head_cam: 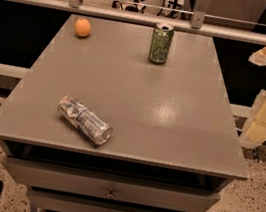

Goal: Move green can near redbull can

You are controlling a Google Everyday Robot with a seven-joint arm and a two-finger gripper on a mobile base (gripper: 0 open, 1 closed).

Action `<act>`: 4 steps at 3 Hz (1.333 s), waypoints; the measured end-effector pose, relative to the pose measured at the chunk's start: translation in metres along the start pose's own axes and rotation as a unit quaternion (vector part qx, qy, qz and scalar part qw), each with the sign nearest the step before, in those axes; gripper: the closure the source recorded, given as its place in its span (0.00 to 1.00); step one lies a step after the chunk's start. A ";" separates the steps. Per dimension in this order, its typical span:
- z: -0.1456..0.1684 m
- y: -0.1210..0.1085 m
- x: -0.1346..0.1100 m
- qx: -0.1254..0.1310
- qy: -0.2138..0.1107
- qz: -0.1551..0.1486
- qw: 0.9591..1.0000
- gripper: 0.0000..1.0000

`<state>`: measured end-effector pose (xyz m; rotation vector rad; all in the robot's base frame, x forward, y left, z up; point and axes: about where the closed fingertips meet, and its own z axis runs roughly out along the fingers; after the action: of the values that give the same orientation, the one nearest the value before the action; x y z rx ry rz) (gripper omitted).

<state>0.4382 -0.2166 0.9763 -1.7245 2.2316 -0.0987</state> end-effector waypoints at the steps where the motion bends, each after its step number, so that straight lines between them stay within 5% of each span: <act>1: 0.000 0.000 0.000 0.000 0.000 0.000 1.000 0.00; 2: 0.010 -0.017 -0.017 0.007 -0.032 0.012 0.999 0.00; 3: 0.051 -0.090 -0.095 0.029 -0.167 0.059 0.984 0.00; 4: 0.067 -0.130 -0.136 0.042 -0.235 0.082 0.968 0.00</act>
Offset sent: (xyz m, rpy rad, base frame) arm 0.1488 0.0815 -0.0080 0.4248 -0.1590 -0.0610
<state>0.6085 -0.1131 0.9725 -1.3391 1.9703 0.2286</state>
